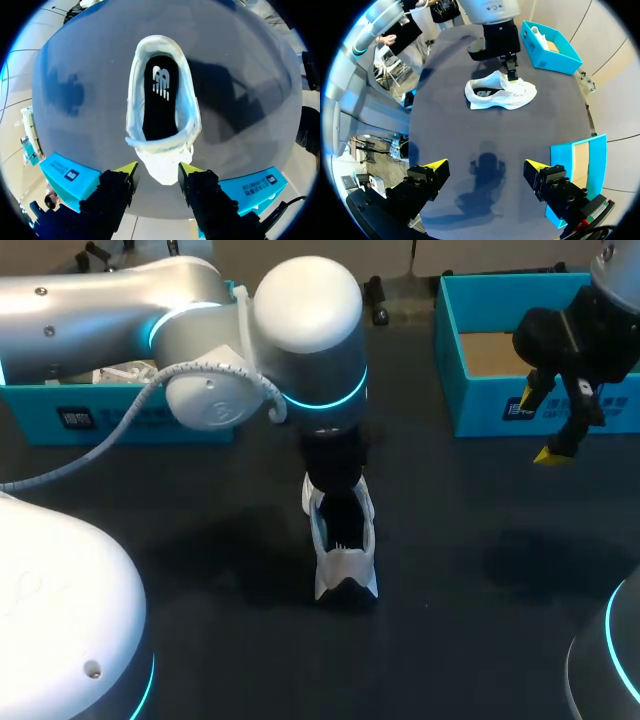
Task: Take the shoe out of the shoebox, open the shoe tongue, remove and reinsert the insole, then place the shoe into the shoebox
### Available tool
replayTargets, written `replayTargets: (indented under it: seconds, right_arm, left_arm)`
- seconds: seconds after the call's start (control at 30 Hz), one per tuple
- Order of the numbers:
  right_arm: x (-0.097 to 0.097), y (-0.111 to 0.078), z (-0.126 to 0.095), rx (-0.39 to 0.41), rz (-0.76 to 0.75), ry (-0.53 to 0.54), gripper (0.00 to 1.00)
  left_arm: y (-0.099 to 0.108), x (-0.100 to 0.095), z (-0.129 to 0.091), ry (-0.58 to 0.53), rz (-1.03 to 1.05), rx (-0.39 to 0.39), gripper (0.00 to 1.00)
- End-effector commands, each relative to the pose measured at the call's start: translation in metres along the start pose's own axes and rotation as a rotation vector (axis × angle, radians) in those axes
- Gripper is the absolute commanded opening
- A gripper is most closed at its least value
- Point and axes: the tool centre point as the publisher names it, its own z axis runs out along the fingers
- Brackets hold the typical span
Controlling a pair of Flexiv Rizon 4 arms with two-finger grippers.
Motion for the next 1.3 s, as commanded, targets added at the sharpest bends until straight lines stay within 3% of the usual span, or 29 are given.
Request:
replayTargets:
  seconds: [0.03,0.3,0.53,0.73,0.9,1.07,1.3]
  right_arm:
    - [-0.002,0.001,0.001,0.004,0.001,0.003,1.00]
    - [-0.002,0.001,0.001,0.004,0.001,0.003,1.00]
    - [-0.002,0.001,0.001,0.004,0.001,0.003,1.00]
    - [-0.002,0.001,0.001,0.004,0.001,0.003,1.00]
    - [-0.002,0.001,0.001,0.004,0.001,0.003,1.00]
    - [-0.002,0.001,0.001,0.004,0.001,0.003,1.00]
    - [-0.002,0.001,0.001,0.004,0.001,0.003,1.00]
  left_arm:
    - [-0.004,0.001,0.005,-0.001,0.022,0.013,0.49]
    - [-0.013,0.011,0.005,0.011,0.107,0.038,0.48]
    - [-0.024,0.016,0.011,0.022,0.132,0.059,0.42]
    - [-0.031,0.014,0.009,0.016,0.132,0.064,0.38]
    - [-0.024,0.009,0.005,0.002,0.115,0.054,0.37]
    - [-0.019,0.005,0.013,0.011,0.096,0.056,0.32]
    - [-0.031,0.001,0.024,0.028,0.085,0.079,0.24]
